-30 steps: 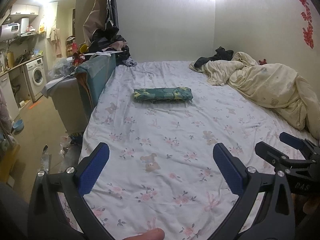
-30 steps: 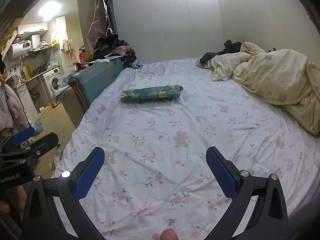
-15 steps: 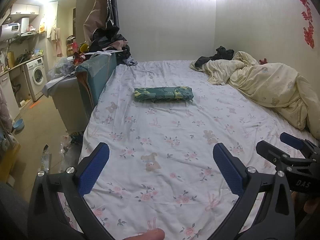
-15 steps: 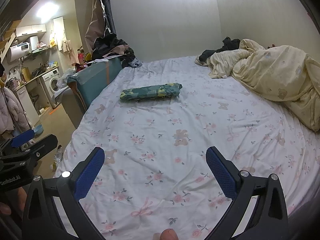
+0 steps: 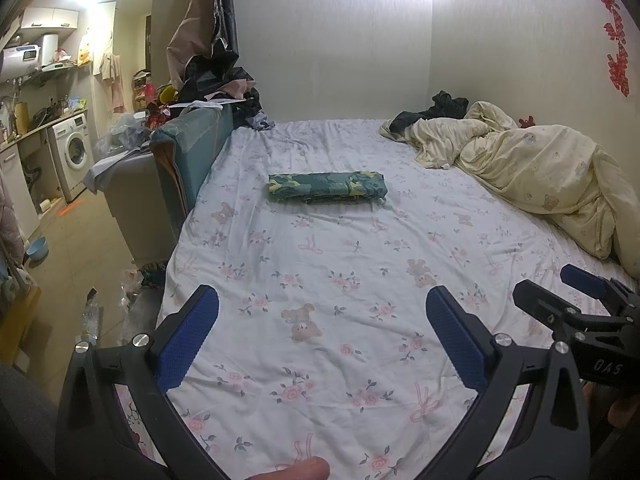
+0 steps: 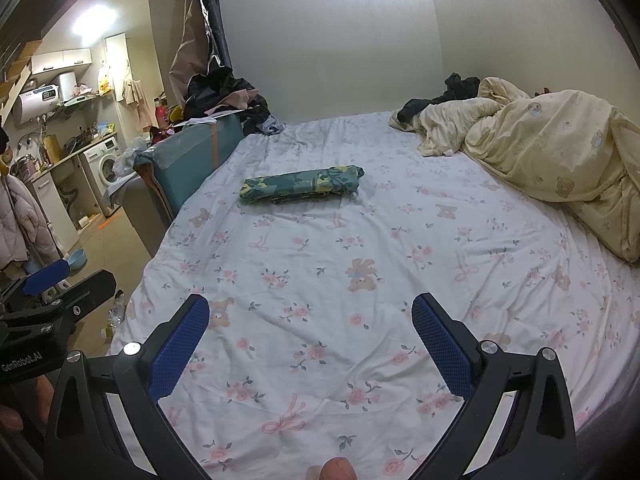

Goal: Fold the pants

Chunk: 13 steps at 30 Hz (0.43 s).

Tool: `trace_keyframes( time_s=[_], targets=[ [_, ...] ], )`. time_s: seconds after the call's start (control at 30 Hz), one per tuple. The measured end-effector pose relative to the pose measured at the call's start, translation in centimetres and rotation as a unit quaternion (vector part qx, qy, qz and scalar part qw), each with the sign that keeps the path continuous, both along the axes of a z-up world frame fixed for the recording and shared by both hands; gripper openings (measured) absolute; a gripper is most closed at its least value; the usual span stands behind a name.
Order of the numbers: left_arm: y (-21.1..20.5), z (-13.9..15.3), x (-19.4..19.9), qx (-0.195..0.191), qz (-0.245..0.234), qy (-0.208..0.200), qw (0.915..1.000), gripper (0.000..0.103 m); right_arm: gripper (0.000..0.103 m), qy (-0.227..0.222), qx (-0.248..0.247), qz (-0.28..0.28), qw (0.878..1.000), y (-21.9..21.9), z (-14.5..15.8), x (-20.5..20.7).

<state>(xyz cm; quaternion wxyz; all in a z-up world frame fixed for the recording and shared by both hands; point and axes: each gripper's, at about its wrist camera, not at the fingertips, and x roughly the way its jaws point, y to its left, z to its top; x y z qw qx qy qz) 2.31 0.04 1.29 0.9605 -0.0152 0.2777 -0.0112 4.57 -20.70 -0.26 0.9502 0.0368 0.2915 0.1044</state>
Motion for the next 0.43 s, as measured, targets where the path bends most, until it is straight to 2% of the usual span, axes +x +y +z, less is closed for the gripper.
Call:
trace_keyframes(
  time_s=[0.43],
  targets=[
    [0.13, -0.42, -0.19, 0.0, -0.003, -0.001, 1.0, 0.102, 0.103, 0.001, 0.001, -0.001, 1.0, 0.03, 0.02, -0.06]
  ],
)
